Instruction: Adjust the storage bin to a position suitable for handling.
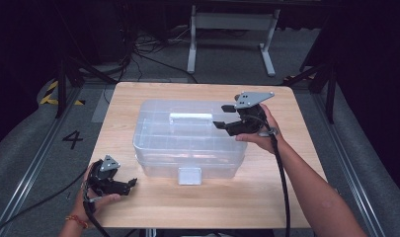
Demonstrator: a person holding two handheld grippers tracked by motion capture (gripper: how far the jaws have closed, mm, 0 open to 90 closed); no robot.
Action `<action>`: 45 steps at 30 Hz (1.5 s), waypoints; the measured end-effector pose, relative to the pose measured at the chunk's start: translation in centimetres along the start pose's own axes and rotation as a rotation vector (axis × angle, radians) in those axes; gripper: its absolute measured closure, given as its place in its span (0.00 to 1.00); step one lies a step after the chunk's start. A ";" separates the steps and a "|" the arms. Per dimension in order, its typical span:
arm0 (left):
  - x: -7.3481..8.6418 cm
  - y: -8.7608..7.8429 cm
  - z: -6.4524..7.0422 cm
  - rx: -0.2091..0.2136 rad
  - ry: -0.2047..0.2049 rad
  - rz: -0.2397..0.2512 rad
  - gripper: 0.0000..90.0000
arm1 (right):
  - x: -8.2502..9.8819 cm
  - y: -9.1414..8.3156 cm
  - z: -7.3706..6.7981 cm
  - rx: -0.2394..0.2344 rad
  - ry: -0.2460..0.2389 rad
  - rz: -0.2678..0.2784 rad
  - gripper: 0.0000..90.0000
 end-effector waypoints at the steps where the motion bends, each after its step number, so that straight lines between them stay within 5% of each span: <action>1: 0.0 0.0 0.0 0.000 0.000 0.000 0.01 | 0.0 0.0 0.0 0.000 -0.001 -0.001 0.42; 21: 0.0 0.0 0.0 0.000 0.001 0.000 0.01 | -1.1 0.2 -2.3 -0.012 -0.093 -0.025 0.49; 38: -0.1 0.0 0.0 -0.009 -0.018 -0.004 0.01 | -2.7 0.6 -2.7 0.017 -0.146 -0.043 0.80; 45: -0.2 -0.4 -0.3 -0.010 -0.043 0.003 0.19 | -3.2 0.7 -2.8 0.017 -0.167 -0.063 0.82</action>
Point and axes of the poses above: each handheld gripper's, and its own axes: y roughly forward along the jaws, x roughly out of its underside, z roughly to its right, the point moved 8 cm from there along y, roughly forward along the jaws, and after that the axes turned 14 degrees about -z, right-handed, at the moved point
